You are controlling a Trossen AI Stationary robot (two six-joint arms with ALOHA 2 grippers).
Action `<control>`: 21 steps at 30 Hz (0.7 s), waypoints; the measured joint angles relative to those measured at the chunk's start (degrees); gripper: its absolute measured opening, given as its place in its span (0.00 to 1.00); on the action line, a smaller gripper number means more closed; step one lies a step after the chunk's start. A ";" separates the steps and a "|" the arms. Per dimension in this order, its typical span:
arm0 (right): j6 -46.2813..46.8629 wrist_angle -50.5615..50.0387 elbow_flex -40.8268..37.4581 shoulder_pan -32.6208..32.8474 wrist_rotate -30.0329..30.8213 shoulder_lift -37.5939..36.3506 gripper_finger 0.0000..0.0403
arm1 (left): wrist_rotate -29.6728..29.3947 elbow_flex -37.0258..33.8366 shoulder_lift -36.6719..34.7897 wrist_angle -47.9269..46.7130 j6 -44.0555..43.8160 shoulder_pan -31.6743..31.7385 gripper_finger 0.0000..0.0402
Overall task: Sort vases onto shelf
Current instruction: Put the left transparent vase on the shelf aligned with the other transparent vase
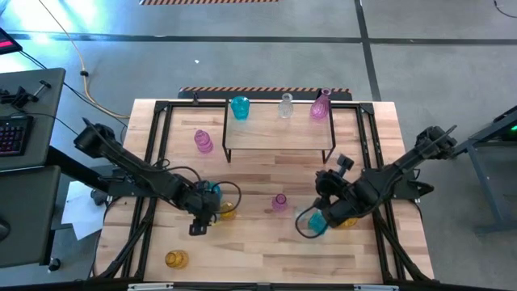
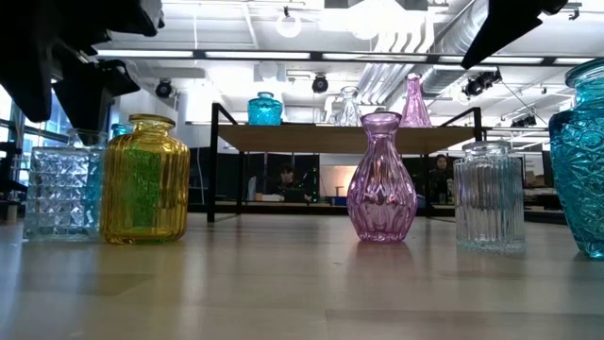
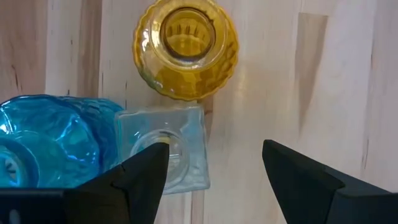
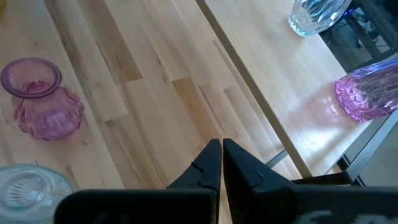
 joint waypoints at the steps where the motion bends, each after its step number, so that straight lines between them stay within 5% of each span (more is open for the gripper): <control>1: 0.15 -0.04 0.00 0.23 0.02 0.00 0.00 | 0.01 0.06 0.24 0.00 -0.09 0.00 0.62; 9: 0.40 -0.17 0.00 1.48 1.03 0.00 0.00 | -1.00 0.06 0.86 0.93 -3.03 0.00 0.53; 21: 0.40 -0.17 0.00 1.56 1.40 -0.02 0.00 | -0.90 -0.09 0.97 1.29 -4.66 -0.01 0.04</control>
